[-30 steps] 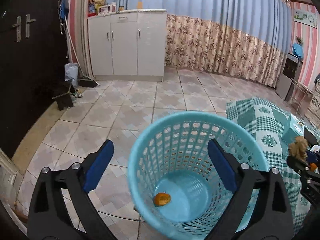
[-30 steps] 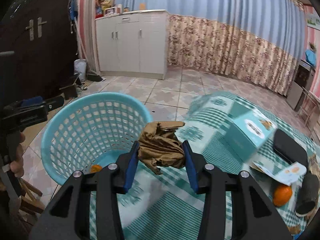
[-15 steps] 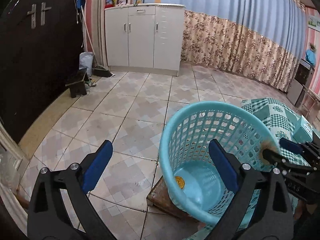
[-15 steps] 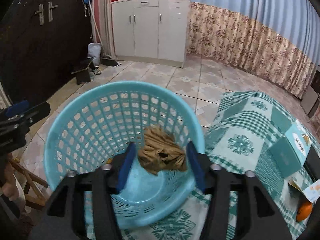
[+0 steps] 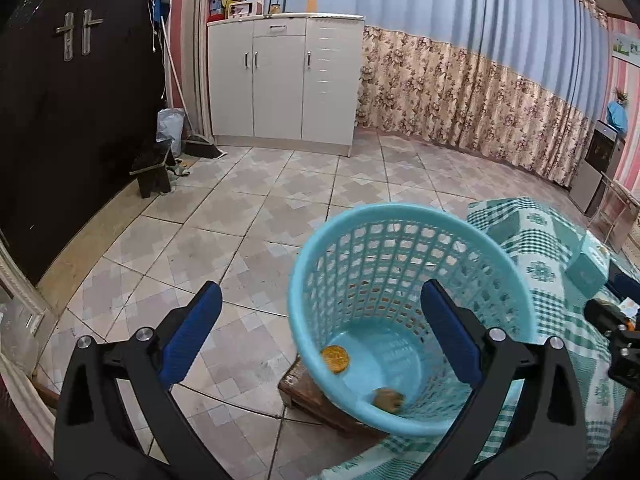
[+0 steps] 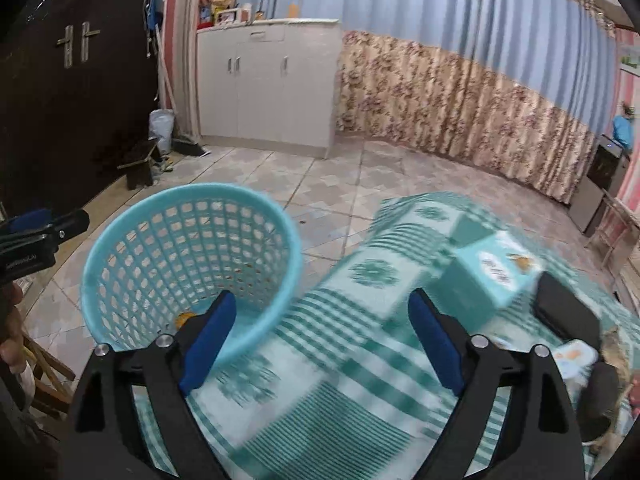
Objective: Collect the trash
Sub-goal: 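Move both open tools back over the cluttered table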
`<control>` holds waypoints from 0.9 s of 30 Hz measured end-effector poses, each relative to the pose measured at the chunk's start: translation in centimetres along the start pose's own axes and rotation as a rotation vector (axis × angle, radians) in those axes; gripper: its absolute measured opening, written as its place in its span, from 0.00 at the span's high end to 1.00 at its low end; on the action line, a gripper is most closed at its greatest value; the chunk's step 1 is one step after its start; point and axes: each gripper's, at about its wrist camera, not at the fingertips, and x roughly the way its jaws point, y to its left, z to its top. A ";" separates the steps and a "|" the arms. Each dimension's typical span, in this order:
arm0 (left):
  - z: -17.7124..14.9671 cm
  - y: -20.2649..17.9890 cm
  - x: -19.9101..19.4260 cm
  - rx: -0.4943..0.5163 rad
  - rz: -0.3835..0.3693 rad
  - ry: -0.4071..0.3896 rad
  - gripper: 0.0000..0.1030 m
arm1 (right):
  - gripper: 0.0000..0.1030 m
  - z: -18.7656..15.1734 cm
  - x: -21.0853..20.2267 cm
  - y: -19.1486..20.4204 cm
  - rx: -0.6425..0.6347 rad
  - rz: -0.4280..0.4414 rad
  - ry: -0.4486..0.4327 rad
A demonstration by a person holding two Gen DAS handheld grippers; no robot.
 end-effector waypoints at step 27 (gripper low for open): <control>-9.4 -23.9 -7.1 0.232 -0.403 0.099 0.05 | 0.05 -18.1 -18.0 -23.6 0.288 -0.478 0.054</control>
